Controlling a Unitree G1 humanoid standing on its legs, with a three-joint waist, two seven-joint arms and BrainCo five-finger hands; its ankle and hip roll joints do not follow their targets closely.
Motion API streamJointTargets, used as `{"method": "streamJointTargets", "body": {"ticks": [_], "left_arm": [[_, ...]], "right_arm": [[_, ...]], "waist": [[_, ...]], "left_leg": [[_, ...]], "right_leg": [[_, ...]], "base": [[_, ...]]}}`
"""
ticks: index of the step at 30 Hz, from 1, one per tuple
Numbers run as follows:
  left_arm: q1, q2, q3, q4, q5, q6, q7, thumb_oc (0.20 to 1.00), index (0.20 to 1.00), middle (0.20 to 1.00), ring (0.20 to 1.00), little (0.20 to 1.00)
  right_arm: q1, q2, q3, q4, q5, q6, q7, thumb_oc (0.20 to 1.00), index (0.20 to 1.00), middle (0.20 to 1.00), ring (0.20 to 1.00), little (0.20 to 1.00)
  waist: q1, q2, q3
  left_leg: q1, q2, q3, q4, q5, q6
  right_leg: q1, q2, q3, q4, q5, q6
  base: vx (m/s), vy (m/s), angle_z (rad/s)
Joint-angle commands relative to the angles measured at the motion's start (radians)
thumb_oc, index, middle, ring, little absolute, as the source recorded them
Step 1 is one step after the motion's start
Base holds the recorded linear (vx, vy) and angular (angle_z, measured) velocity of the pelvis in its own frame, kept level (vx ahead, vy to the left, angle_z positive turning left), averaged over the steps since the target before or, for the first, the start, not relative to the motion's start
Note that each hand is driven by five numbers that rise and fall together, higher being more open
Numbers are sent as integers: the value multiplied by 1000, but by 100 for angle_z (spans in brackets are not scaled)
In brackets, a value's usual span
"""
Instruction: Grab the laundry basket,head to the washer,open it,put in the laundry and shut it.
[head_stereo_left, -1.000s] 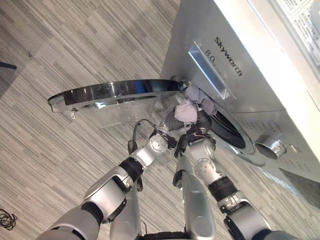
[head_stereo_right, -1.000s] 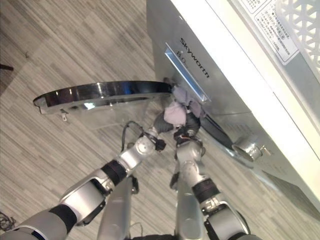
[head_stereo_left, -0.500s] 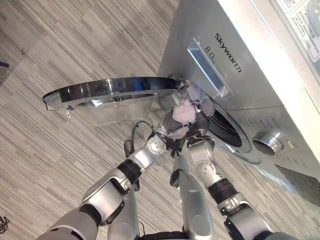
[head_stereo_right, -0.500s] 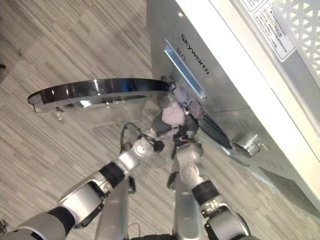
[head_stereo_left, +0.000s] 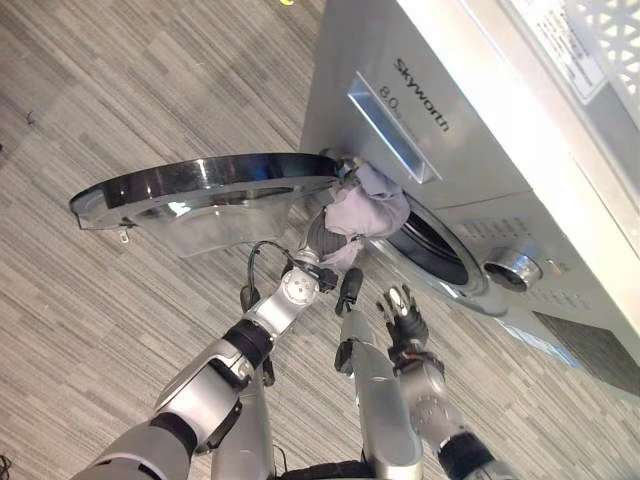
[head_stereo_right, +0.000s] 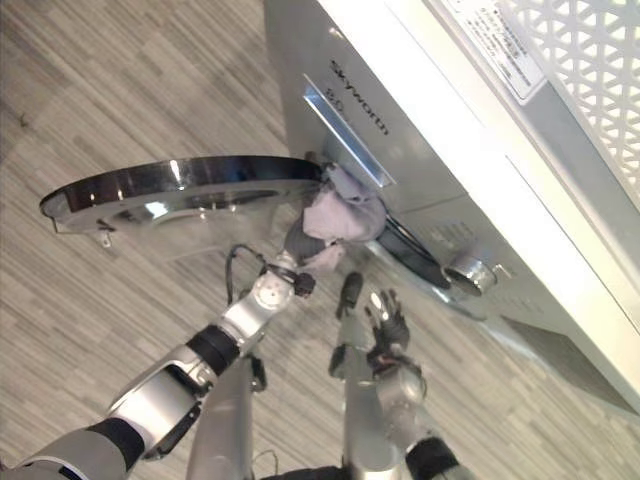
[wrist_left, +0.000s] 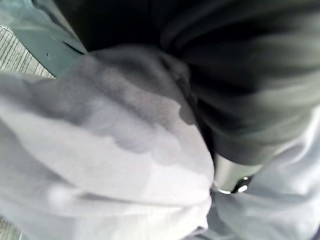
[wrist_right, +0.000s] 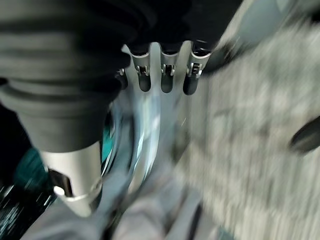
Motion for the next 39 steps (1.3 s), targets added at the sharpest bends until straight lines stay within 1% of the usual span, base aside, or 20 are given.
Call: {"method": "streamJointTargets", "body": {"ticks": [1, 3, 7, 12, 14, 15, 16, 17, 20, 21, 22, 23, 26, 28, 31, 34, 36, 37, 38, 39], "left_arm": [[-55, -57, 0, -26, 21, -99, 5, 200, 200, 200, 200, 200], [-55, -56, -1, -29, 19, -101, 1, 200, 200, 200, 200, 200], [-46, -53, -6, -27, 11, -109, -15, 200, 200, 200, 200, 200], [-28, -49, -20, -52, -15, -131, -40, 200, 200, 200, 200, 200], [-26, -50, -28, -59, -24, -135, -54, 200, 200, 200, 200, 200], [-21, -50, -37, -71, -39, -143, -66, 200, 200, 200, 200, 200], [-21, -50, -37, -71, -40, -143, -66, 200, 200, 200, 200, 200], [-12, -54, -43, -81, -54, -146, -78, 200, 200, 200, 200, 200], [26, -59, -67, -118, -99, -148, -116, 200, 200, 200, 200, 200], [57, -61, -83, -135, -132, -146, -141, 200, 200, 200, 200, 200], [78, -59, -94, -144, -154, -141, -158, 200, 200, 200, 200, 200], [78, -58, -95, -145, -155, -141, -159, 200, 200, 200, 200, 200], [173, -25, -120, -207, -220, -130, -215, 200, 200, 200, 200, 200], [254, -13, -141, -209, -249, -114, -259, 200, 200, 200, 200, 200], [259, -24, -141, -165, -254, -103, -257, 200, 200, 200, 200, 200], [211, -48, -118, -110, -257, -109, -222, 200, 200, 200, 200, 200], [143, -80, -82, -44, -265, -124, -178, 200, 200, 200, 200, 200], [69, -114, -47, 15, -283, -135, -139, 200, 200, 200, 200, 200], [69, -114, -47, 15, -283, -136, -139, 200, 200, 200, 200, 200], [26, -129, -27, 40, -292, -139, -114, 200, 200, 200, 200, 200]], "right_arm": [[27, -65, -43, -12, -16, 19, 53, 1000, 1000, 1000, 1000, 1000], [50, -67, -58, 8, -20, 24, 59, 1000, 1000, 1000, 1000, 1000], [107, -67, -142, 125, -27, 39, 50, 1000, 1000, 1000, 1000, 1000], [80, -85, -216, 327, -167, 58, -16, 1000, 1000, 1000, 1000, 1000], [67, -93, -223, 400, -229, 77, -36, 1000, 1000, 1000, 1000, 1000], [68, -99, -221, 476, -295, 95, -55, 1000, 1000, 1000, 1000, 1000], [67, -99, -221, 478, -295, 95, -55, 1000, 1000, 1000, 1000, 1000], [74, -105, -216, 537, -355, 116, -65, 1000, 1000, 1000, 1000, 1000], [91, -102, -211, 662, -445, 159, -74, 1000, 1000, 1000, 1000, 1000], [100, -98, -219, 724, -467, 179, -84, 1000, 1000, 1000, 1000, 1000], [100, -98, -224, 758, -480, 190, -88, 1000, 1000, 1000, 1000, 1000], [99, -98, -225, 759, -481, 190, -87, 1000, 1000, 1000, 1000, 1000], [95, -88, -244, 826, -480, 216, -87, 1000, 1000, 1000, 1000, 1000], [66, -82, -262, 829, -443, 209, -90, 1000, 1000, 1000, 1000, 1000], [35, -88, -256, 793, -407, 192, -93, 1000, 1000, 1000, 1000, 1000], [-2, -91, -230, 730, -376, 166, -107, 1000, 1000, 1000, 1000, 1000], [-13, -94, -200, 629, -352, 136, -112, 1000, 1000, 1000, 1000, 1000], [-16, -99, -174, 558, -341, 115, -117, 1000, 1000, 1000, 1000, 1000], [-16, -100, -174, 558, -341, 115, -117, 1000, 1000, 1000, 1000, 1000], [-18, -102, -162, 526, -334, 103, -119, 1000, 1000, 1000, 1000, 1000]], "waist": [[0, 46, -18], [-6, 47, -17], [-27, 51, -18], [-41, 67, -17], [-43, 71, -16], [-44, 78, -11], [-44, 79, -11], [-43, 86, -5], [-40, 108, 1], [-38, 123, 5], [-33, 134, 5], [-33, 134, 5], [-17, 165, 5], [-6, 186, 6], [-5, 187, 6], [-12, 189, 6], [-26, 187, 6], [-43, 184, 6], [-43, 184, 6], [-51, 183, 6]], "left_leg": [[21, 51, 100, -56, 8, -35], [23, 50, 101, -56, 9, -35], [30, 48, 103, -55, 8, -33], [21, 49, 108, -49, 10, -32], [12, 51, 111, -48, 14, -33], [0, 56, 110, -43, 19, -34], [-1, 56, 110, -42, 19, -34], [-10, 58, 108, -37, 21, -34], [-34, 63, 105, -27, 24, -34], [-45, 66, 106, -22, 26, -34], [-54, 67, 104, -16, 26, -34], [-55, 68, 104, -15, 26, -34], [-76, 77, 107, 5, 22, -37], [-84, 86, 111, 12, 22, -37], [-83, 91, 117, 7, 24, -37], [-87, 94, 128, -2, 29, -39], [-96, 97, 139, -10, 34, -41], [-102, 101, 150, -22, 40, -43], [-102, 101, 150, -22, 40, -43], [-108, 104, 156, -26, 43, -45]], "right_leg": [[-1, -22, 39, 49, -99, 132], [0, -23, 40, 50, -100, 133], [3, -22, 46, 59, -110, 131], [-23, -14, 61, 85, -125, 128], [-35, -9, 63, 93, -131, 125], [-49, -6, 63, 107, -139, 120], [-50, -6, 63, 108, -139, 120], [-61, -4, 61, 120, -147, 117], [-97, 2, 57, 160, -170, 110], [-116, 4, 55, 182, -184, 107], [-129, 6, 54, 197, -195, 105], [-130, 6, 54, 198, -196, 104], [-156, 10, 47, 227, -218, 98], [-180, 18, 51, 243, -232, 92], [-198, 25, 60, 258, -238, 88], [-225, 26, 67, 274, -245, 86], [-252, 25, 79, 290, -249, 84], [-274, 27, 86, 299, -250, 82], [-274, 27, 86, 300, -250, 82], [-288, 27, 89, 305, -249, 82]], "base": [[-29, 14, -6], [-8, 4, -2], [0, 0, 0], [-4, -7, -1], [-24, -70, -5], [-21, -76, -7], [-29, -98, -9], [-19, -59, -16], [-29, -89, -9], [-20, -113, 0], [-16, -77, 0], [-3, -80, 2], [-2, -83, 0], [3, -102, -1], [1, -53, -1], [-11, -43, -12], [-3, -38, -13], [7, -29, -9], [12, -29, -5], [0, 0, 0]]}}
